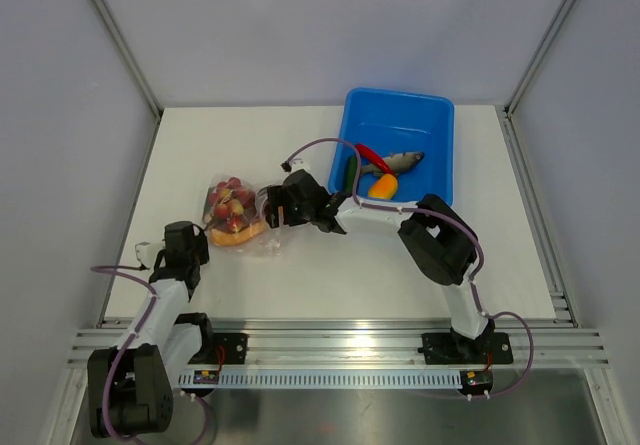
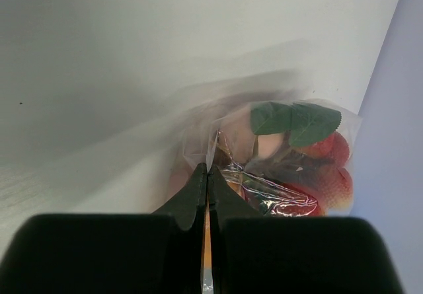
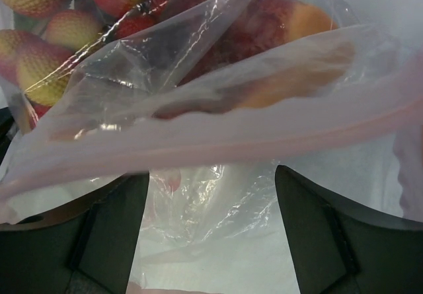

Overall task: Open the zip-top bag and remove the fake food
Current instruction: Adjust the zipper food storage bag at the center of the board.

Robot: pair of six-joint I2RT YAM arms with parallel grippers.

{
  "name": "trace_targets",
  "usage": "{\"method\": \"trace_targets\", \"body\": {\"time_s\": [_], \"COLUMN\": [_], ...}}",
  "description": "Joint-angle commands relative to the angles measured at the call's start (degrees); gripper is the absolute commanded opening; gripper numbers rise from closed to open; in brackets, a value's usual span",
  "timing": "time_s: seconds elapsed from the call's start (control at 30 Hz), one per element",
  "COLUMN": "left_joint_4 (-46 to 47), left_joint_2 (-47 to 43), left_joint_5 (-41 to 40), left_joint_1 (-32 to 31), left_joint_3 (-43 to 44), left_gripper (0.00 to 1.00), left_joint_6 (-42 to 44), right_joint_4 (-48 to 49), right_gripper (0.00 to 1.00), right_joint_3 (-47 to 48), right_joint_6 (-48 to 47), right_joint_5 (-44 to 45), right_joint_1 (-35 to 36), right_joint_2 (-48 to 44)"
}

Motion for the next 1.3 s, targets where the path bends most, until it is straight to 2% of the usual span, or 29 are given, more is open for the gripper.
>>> {"method": "trace_targets", "body": {"time_s": [0.0,0.27,0.5,0.77,0.97,1.13,1.27], "left_joint_4": [-1.68,-3.17,-3.88,-4.67,-4.67,-4.67,-4.75], "left_joint_2": [-0.84,0.92,1.27,-1.28,-1.19,-1.28,-1.45], "left_joint_5": [-2.71,-2.88,-2.8,-4.11,-4.29,-4.38,-4.55], "left_joint_1": [-0.27,-0.27,-0.27,-0.54,-0.71,-0.71,-0.62], "left_joint_3": [2.24,3.82,4.09,3.56,3.74,3.65,3.56], "left_gripper": [0.0,0.0,0.0,0.02,0.03,0.03,0.04], "left_joint_6": [-0.77,0.37,0.29,-0.5,-0.42,-0.33,-0.59], "right_joint_4": [1.95,4.84,13.18,25.56,38.57,41.49,38.43], "right_gripper": [0.85,0.86,0.84,0.76,0.76,0.76,0.77], "right_joint_3": [3.86,3.78,-2.45,-10.8,-17.22,-19.33,-19.25], "right_joint_6": [2.17,3.57,4.37,3.84,4.98,5.34,5.07], "right_joint_5": [1.45,4.35,3.04,-5.2,-11.98,-14.36,-12.35], "right_joint_1": [0.53,0.44,-1.4,-1.76,-1.93,-2.02,-1.93], "right_joint_2": [2.32,3.29,-0.39,-6.11,-9.45,-11.56,-13.14]}}
